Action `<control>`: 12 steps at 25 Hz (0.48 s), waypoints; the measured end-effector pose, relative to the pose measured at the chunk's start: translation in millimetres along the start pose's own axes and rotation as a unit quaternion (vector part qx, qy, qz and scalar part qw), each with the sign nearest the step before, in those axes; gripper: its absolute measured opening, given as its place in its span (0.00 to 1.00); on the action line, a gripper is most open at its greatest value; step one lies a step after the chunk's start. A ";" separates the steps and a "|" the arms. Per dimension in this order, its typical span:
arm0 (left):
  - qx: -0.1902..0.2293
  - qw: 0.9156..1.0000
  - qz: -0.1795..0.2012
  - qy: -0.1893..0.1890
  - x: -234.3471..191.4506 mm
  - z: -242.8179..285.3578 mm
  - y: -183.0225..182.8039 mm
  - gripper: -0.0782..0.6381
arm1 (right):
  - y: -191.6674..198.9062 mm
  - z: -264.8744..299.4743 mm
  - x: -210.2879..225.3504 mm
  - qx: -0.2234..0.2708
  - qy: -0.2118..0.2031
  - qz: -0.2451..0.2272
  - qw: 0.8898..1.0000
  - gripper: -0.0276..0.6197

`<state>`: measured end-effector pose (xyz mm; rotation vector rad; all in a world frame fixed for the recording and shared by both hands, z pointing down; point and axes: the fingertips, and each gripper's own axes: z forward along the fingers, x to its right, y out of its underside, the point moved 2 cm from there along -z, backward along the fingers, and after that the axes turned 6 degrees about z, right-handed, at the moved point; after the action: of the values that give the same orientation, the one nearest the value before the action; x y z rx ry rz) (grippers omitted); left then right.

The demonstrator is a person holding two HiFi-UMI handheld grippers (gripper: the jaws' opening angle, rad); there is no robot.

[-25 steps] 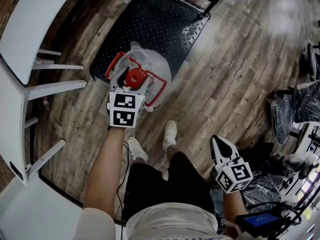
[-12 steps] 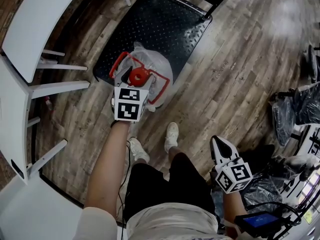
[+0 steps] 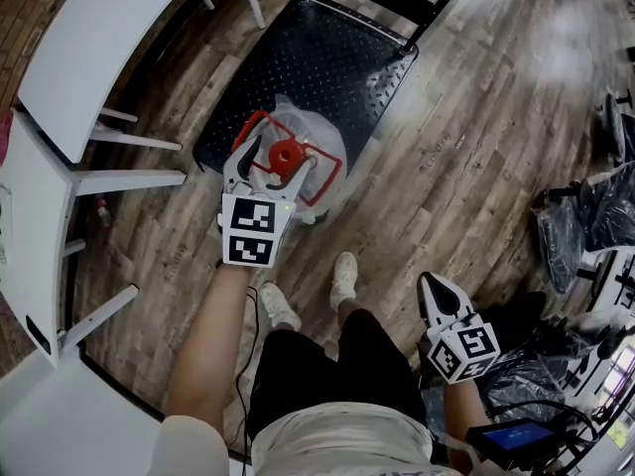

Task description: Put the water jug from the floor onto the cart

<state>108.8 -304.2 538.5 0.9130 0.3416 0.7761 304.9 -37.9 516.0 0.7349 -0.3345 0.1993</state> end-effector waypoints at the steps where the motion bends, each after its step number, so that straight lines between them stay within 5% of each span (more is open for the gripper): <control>1: 0.015 1.000 0.005 -0.001 -1.6 -13.5 -12.1 0.60 | -2.7 1.1 -5.2 0.004 -0.002 -0.003 1.000 0.05; 6: 0.079 0.996 0.020 0.024 5.0 -92.5 -67.4 0.58 | -14.0 0.3 -37.9 0.026 -0.018 -0.020 0.999 0.05; 12: 0.146 0.988 0.051 0.009 4.3 -201.3 -99.4 0.40 | -27.3 -15.5 -97.3 0.060 -0.034 -0.051 0.996 0.05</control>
<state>41.9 -221.4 340.8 1.2068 0.4350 0.8427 226.1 -53.0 452.6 0.8764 -0.3503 0.0983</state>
